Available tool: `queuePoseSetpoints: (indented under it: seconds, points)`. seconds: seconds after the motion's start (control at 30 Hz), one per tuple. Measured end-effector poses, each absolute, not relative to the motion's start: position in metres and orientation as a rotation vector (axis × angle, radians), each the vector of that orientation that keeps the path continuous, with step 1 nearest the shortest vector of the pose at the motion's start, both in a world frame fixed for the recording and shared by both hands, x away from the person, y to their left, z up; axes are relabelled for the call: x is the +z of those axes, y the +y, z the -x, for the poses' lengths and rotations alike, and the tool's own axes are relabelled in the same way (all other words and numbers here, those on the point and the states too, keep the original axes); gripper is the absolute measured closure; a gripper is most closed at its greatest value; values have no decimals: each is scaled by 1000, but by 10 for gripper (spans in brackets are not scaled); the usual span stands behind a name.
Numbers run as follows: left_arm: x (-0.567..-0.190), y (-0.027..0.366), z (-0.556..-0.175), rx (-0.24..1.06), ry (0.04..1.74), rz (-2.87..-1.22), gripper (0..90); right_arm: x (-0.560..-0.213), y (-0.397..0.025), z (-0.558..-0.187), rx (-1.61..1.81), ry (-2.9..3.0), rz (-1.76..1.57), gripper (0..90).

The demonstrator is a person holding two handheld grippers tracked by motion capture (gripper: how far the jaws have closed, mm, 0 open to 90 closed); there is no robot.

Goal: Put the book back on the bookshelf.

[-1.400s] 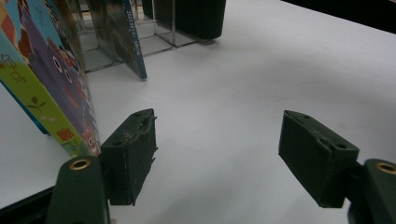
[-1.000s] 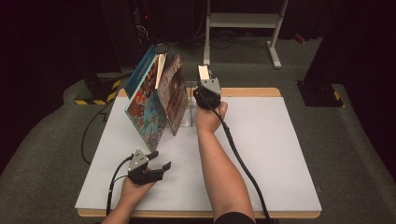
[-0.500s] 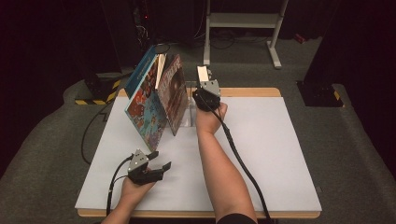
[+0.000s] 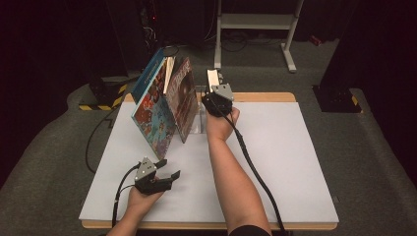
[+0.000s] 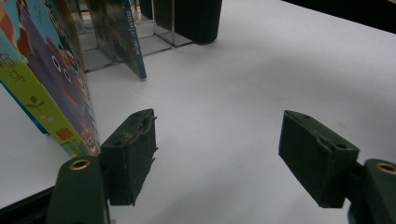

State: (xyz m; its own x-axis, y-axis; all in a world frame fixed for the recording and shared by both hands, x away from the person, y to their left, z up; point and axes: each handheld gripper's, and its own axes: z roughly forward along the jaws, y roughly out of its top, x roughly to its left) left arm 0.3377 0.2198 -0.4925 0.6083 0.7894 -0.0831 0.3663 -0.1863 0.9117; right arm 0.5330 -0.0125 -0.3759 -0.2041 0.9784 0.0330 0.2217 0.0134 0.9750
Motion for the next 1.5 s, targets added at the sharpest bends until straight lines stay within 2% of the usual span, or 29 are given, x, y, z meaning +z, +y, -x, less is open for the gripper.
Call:
queuePoseSetpoints:
  seconds: [0.2,0.63,1.13,1.5]
  points:
    - [-492,220,-338,505,941,-1788,276,-375,-15,-534,1276,1555,-1266,378]
    - [-493,219,-338,507,940,-1789,276,-371,-18,-528,1307,1572,-1248,346]
    - [-493,218,-338,508,938,-1799,259,-369,-27,-519,1313,1608,-1235,177]
    - [-493,216,-339,508,936,-1812,234,-369,-35,-500,1343,1659,-1196,132]
